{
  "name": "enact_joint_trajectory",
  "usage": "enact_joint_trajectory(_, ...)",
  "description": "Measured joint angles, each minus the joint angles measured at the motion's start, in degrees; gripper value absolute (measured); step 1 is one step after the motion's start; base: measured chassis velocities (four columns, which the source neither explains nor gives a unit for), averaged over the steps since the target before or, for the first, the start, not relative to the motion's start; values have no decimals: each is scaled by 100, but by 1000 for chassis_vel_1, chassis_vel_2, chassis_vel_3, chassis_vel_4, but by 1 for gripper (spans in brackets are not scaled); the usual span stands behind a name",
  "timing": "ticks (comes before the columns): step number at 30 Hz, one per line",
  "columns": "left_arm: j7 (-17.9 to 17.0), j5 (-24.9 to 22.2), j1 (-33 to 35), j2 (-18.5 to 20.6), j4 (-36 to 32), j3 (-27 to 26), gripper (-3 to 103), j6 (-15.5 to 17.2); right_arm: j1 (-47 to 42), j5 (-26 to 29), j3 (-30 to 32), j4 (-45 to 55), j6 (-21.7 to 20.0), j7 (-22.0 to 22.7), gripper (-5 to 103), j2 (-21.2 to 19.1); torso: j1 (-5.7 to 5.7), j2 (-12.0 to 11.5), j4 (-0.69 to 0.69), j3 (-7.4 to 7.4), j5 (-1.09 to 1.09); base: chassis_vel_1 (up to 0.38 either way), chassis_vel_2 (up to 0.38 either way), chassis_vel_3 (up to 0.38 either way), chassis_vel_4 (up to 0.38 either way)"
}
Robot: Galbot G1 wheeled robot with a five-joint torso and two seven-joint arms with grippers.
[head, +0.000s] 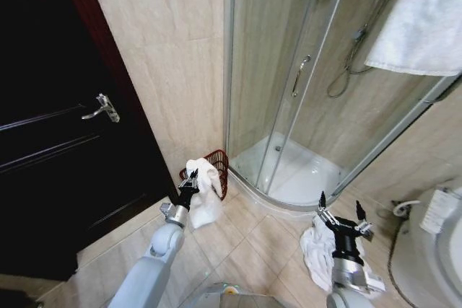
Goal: Discard the used towel into the hamper.
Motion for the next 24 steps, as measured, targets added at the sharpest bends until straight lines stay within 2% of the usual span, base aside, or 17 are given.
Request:
enact_joint_trajectory(6,-133,-320,-427,117,285,292,1,206,63,-145,-46,-92,34,1,100,31,0,0,-1,0,1,0,0,0,0)
enact_joint_trajectory(8,-253,-467,-751,223,490,550,1,271,123,-352,-65,-167,8,16,100,46,0,0,-1,0,1,0,0,0,0)
enact_joint_trajectory(18,-177,-1032,-1643,719,820,1410,1,236,310,-678,-213,-363,-15,14,100,204,0,0,-1,0,1,0,0,0,0)
enact_joint_trajectory(24,-431,-1821,-2496,1187,1038,2133,1,245,326,-671,-271,-519,154,-66,100,280,0,0,-1,0,1,0,0,0,0)
